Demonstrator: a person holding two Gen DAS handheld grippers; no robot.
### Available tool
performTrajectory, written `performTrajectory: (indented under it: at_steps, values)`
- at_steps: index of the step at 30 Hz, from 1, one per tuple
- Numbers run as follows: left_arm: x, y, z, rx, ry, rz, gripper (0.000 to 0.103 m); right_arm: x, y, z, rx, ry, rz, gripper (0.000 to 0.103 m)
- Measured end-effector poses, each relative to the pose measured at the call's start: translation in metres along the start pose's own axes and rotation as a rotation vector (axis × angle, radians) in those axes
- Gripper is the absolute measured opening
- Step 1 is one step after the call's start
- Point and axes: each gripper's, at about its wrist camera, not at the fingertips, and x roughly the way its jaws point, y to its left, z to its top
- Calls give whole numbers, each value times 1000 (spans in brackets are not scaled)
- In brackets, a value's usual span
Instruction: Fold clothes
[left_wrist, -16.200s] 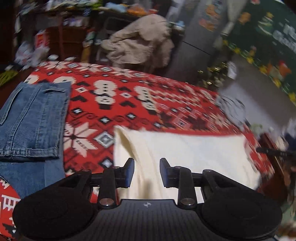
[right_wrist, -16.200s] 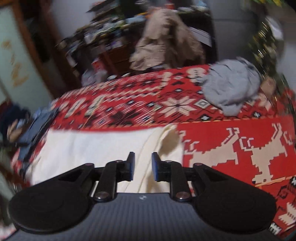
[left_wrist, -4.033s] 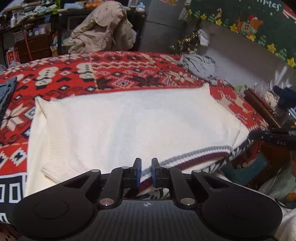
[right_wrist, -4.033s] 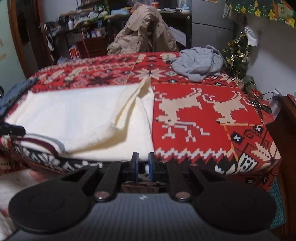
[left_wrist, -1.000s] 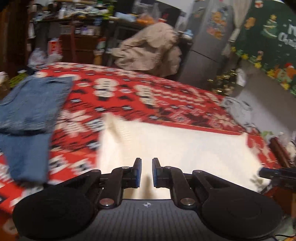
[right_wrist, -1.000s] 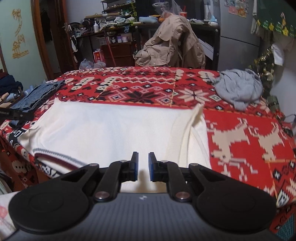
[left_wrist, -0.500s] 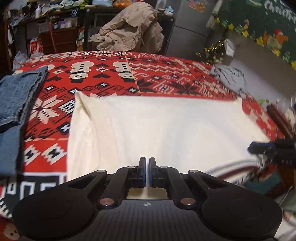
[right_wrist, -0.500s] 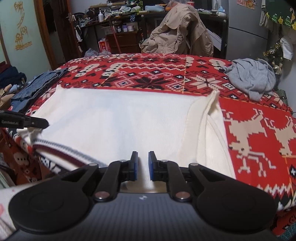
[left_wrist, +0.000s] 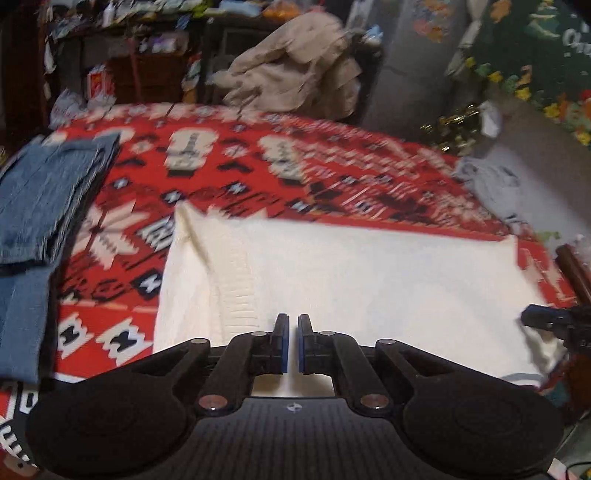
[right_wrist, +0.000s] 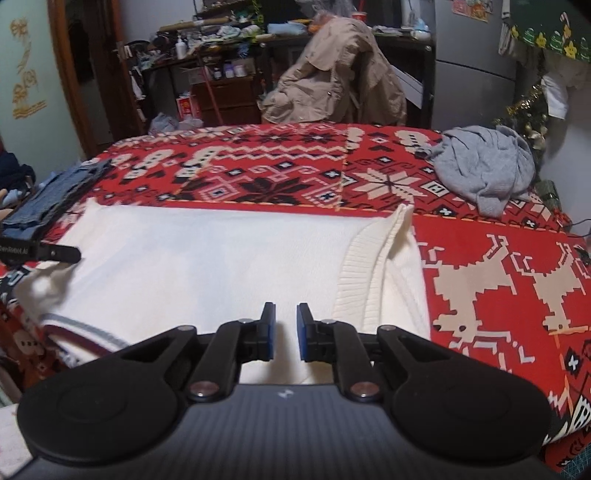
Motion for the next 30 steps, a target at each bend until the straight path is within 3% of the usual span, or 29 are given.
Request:
performTrajectory:
  at_steps: [10, 26, 30]
  values:
    - [-30, 11, -24, -27, 19, -24, 4, -18, -6, -24, -39, 27, -7, 9]
    - [30, 17, 47, -67, 12, 31, 4, -14, -6, -19, -14, 27, -11, 9]
    - [33, 16, 50, -55, 14, 38, 4, -13, -7, -18, -6, 30, -12, 9]
